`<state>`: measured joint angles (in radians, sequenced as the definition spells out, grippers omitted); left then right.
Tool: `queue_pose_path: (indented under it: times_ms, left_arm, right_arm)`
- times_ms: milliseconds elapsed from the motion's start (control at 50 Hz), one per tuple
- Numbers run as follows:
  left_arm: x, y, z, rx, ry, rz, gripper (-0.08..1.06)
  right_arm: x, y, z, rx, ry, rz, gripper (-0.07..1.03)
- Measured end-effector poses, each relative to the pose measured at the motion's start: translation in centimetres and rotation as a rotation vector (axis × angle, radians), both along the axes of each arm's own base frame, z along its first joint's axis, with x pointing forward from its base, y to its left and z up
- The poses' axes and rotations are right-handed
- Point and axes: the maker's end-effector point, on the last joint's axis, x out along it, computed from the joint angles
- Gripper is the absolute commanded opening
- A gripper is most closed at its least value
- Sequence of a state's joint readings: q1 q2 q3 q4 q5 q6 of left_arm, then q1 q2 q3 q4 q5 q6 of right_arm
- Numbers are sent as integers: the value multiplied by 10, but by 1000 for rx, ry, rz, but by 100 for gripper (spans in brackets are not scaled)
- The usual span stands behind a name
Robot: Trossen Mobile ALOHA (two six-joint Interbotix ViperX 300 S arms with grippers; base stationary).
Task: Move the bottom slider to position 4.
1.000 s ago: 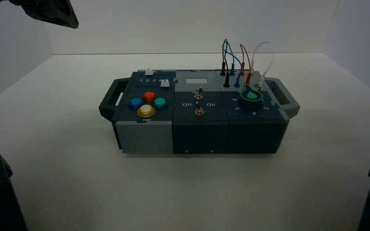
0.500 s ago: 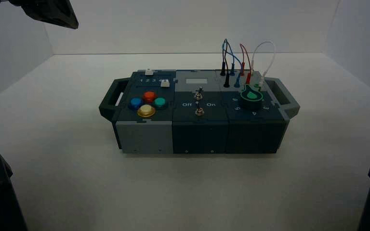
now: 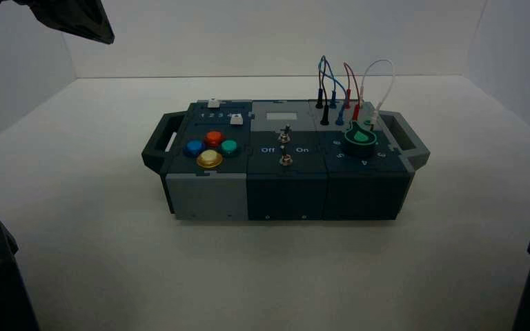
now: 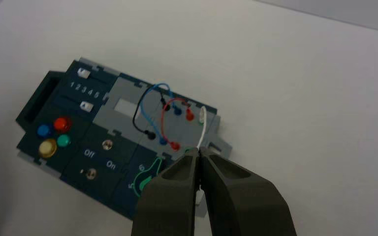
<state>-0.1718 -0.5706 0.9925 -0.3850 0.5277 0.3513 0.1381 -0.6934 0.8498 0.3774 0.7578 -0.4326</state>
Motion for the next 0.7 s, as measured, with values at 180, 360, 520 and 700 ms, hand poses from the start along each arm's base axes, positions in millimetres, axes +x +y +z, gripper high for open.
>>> queue_pose_path:
  times_ms: [180,360,520,700]
  left_arm:
    - [-2,-7,4,-7,14,-28,-3]
    - [-2,-25,9,-11,41,-96,-3]
    - [-4,-37,7,-10,77,-141,-3]
    - [-3,-46,5,-10,92,-166,-3]
  right_arm:
    - [-3,9,-4,1,18,34,-2]
    - [-7,22,-9,14,43,77,-2]
    - [-11,31,-14,17,65,108,-2]
    - [-19,50,-25,1,119,195,-2]
